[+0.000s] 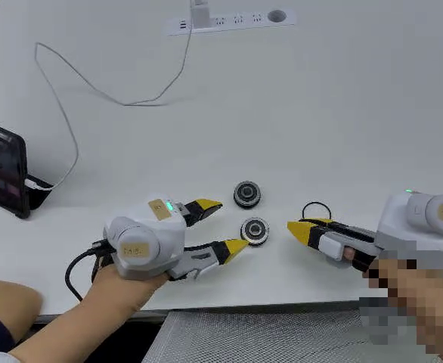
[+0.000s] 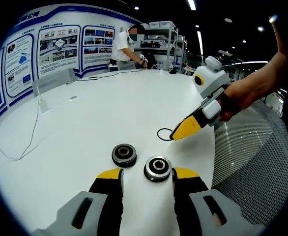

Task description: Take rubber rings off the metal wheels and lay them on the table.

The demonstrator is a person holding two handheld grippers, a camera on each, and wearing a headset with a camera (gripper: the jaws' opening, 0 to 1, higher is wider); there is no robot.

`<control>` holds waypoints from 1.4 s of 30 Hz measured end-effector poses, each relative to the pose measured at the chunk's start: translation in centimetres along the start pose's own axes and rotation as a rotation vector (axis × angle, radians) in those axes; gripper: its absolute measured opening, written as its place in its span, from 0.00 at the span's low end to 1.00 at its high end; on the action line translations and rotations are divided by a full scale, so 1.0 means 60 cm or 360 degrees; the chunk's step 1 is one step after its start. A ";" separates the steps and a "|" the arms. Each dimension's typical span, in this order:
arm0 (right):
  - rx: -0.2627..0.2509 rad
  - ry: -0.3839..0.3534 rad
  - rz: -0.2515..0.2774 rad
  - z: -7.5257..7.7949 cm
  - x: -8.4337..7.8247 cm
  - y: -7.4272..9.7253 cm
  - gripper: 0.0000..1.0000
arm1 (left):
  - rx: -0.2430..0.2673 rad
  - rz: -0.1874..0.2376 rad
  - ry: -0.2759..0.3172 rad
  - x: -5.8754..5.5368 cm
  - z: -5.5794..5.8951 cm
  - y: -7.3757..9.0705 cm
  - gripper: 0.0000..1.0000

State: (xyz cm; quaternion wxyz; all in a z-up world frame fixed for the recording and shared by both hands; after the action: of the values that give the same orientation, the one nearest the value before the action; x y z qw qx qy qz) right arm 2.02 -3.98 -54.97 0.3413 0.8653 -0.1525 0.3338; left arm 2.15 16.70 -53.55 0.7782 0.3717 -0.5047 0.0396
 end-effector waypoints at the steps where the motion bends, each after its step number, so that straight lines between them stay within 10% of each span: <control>1: 0.0004 -0.0001 -0.0003 -0.002 0.000 -0.002 0.15 | -0.0006 0.0001 -0.0002 0.001 0.001 -0.001 0.39; 42: 0.0077 -0.0049 -0.0063 -0.015 -0.016 -0.042 0.11 | -0.0120 -0.0158 -0.0223 0.000 0.016 -0.057 0.14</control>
State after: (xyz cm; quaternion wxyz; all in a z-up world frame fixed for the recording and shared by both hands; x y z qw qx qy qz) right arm 2.13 -1.51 -56.35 0.3243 0.8813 -0.1324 0.3172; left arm 2.92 13.64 -55.16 0.7554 0.3687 -0.5400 -0.0443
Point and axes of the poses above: the centre of the closed fingertips' face, and the gripper's own axes: y roughly backward along the fingers, z roughly to its right, x roughly out of its top, the point moved 9 cm from there along y, roughly backward along the fingers, and after that the axes turned 9 degrees about y, right-handed, at the moved point
